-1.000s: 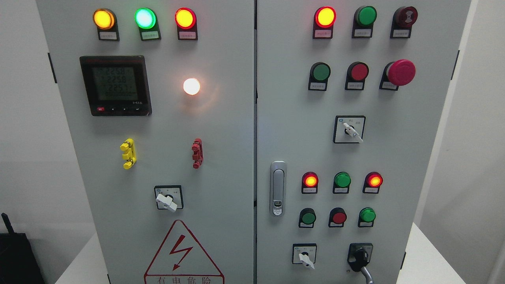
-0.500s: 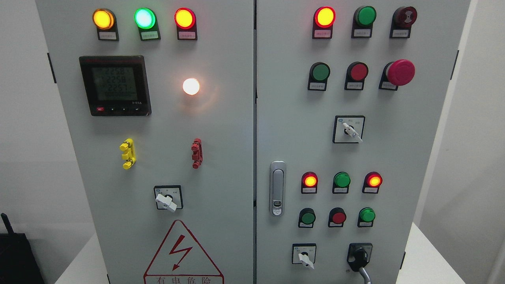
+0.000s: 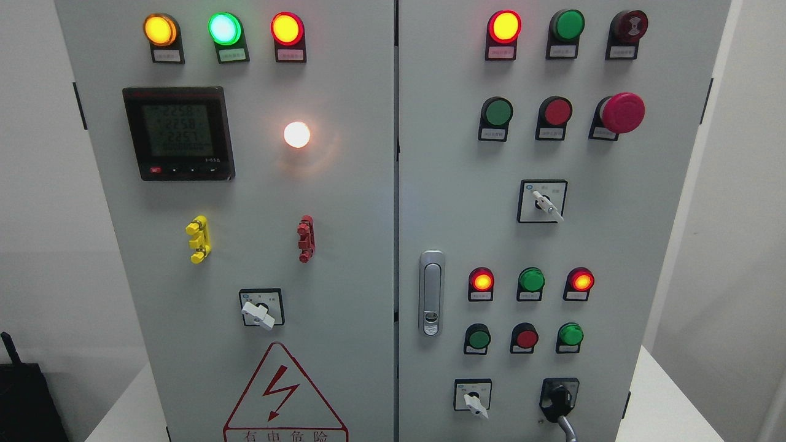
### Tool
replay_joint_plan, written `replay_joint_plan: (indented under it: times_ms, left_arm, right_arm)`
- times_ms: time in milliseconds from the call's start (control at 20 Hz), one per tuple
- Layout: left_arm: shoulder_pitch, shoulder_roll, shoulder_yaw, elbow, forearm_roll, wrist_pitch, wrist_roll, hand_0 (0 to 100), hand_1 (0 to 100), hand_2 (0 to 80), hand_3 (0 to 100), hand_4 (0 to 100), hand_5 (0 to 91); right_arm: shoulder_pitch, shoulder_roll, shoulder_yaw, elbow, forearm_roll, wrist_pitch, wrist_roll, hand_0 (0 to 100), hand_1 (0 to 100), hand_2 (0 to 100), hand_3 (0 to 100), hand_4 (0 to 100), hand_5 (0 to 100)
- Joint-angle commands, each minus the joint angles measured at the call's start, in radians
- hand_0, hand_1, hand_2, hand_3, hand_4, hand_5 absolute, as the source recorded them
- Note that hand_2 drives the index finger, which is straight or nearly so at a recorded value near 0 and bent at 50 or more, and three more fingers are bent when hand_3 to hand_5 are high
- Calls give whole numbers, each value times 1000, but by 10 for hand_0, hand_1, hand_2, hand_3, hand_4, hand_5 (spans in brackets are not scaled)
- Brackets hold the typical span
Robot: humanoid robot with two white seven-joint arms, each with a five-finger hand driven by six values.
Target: Trip black knob to open circuit
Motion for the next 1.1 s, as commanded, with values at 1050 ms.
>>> replay_joint_plan:
  times_ms: [1050]
  left_arm:
    - [0,-1,1,1,2,1,0,120,389,0,0,0,0]
  right_arm:
    - [-40,8,56,-54,-20,-16,13,1000,1000,62,1000,1000,893]
